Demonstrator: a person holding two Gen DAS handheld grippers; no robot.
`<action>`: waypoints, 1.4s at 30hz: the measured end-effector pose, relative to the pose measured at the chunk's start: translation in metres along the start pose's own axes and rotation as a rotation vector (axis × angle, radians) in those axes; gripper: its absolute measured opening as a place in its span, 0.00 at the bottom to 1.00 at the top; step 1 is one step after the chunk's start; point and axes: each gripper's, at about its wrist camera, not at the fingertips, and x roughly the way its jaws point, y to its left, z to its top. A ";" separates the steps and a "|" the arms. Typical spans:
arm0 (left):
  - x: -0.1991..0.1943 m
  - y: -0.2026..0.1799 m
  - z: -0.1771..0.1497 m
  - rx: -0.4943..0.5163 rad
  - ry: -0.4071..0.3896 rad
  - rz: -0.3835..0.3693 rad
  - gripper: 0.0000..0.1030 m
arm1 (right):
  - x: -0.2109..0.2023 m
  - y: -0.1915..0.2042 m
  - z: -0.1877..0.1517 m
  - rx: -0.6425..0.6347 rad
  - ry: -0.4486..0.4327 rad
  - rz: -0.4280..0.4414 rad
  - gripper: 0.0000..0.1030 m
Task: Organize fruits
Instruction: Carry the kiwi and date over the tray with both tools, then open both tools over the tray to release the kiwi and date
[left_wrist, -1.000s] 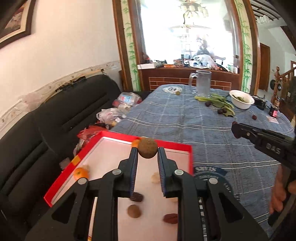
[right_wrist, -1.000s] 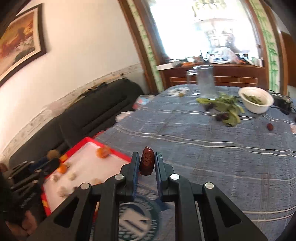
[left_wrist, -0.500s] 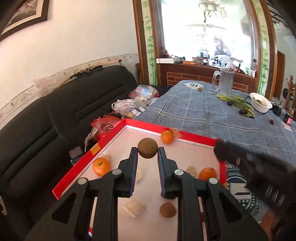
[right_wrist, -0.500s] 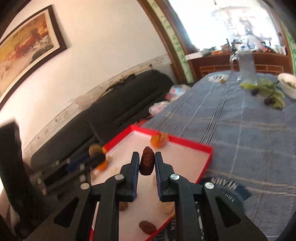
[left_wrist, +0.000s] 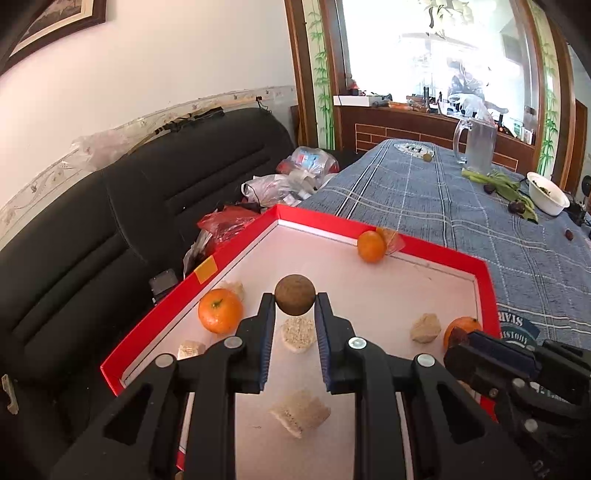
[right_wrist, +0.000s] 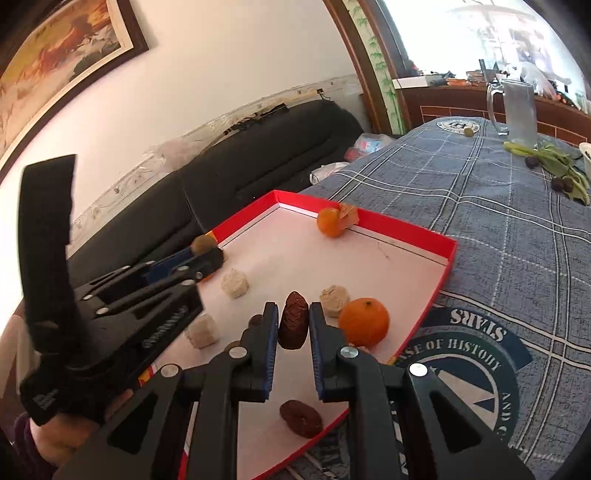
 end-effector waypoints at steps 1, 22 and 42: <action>0.001 0.001 -0.001 -0.001 0.004 0.000 0.23 | -0.001 0.000 0.000 -0.001 -0.002 0.003 0.14; 0.016 0.005 -0.006 -0.003 0.045 0.026 0.23 | 0.007 0.007 -0.002 -0.028 0.027 0.047 0.15; -0.014 0.011 -0.005 -0.034 -0.007 0.041 0.68 | -0.023 -0.015 0.005 0.052 -0.154 -0.104 0.53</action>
